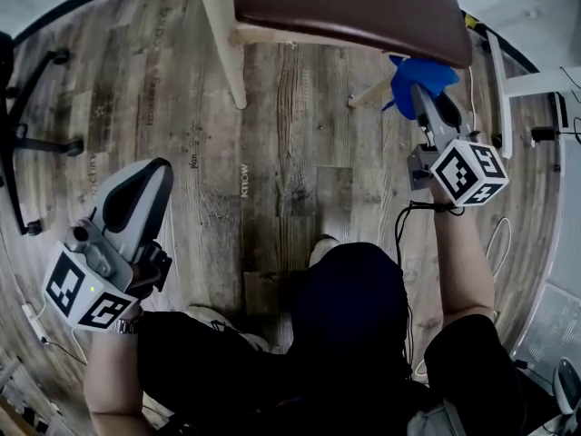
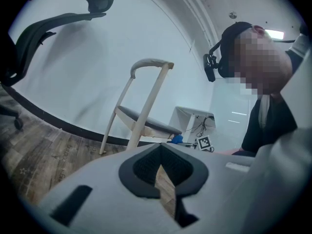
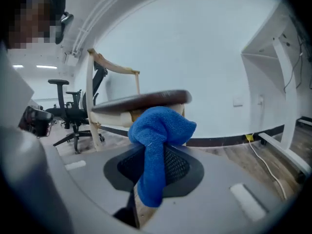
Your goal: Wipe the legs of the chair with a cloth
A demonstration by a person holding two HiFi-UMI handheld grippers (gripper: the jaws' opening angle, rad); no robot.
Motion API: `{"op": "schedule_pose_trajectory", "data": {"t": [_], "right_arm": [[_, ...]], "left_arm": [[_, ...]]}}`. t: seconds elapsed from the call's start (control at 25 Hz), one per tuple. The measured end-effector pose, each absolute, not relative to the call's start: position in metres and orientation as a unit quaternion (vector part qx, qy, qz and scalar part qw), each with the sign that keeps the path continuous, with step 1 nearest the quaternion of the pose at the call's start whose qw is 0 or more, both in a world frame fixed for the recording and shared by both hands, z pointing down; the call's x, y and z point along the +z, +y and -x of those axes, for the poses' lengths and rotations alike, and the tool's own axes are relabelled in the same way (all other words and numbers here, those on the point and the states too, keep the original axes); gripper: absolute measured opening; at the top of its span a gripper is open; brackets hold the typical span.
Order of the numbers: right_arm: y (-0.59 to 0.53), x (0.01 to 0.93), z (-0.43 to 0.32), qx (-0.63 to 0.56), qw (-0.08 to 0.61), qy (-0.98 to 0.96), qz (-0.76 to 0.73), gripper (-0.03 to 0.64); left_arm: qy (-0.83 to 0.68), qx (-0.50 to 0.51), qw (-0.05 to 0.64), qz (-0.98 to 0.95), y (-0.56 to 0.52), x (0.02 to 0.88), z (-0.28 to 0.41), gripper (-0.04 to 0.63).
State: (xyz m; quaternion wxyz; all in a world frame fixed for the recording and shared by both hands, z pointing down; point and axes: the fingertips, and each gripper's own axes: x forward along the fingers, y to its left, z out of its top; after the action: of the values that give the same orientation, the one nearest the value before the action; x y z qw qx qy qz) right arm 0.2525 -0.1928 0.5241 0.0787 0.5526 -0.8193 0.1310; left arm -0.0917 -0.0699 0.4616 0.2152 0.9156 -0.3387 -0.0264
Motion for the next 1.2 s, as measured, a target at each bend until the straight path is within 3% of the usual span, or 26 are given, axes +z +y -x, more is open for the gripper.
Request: {"op": "schedule_pose_trajectory", "data": {"t": [0.28, 0.84, 1.2], "right_arm": [[-0.18, 0.471, -0.187, 0.089, 0.052, -0.871, -0.48, 0.087], [-0.189, 0.477, -0.019, 0.129, 0.008, -0.94, -0.316, 0.087], [-0.197, 0.507, 0.007, 0.156, 0.014, -0.943, -0.293, 0.087]], "left_arm": [[-0.327, -0.028, 0.217, -0.919, -0.07, 0.462, 0.085, 0.005], [-0.334, -0.024, 0.211, -0.918, -0.064, 0.458, 0.092, 0.005], [-0.343, -0.024, 0.218, -0.913, -0.065, 0.461, 0.105, 0.005]]}}
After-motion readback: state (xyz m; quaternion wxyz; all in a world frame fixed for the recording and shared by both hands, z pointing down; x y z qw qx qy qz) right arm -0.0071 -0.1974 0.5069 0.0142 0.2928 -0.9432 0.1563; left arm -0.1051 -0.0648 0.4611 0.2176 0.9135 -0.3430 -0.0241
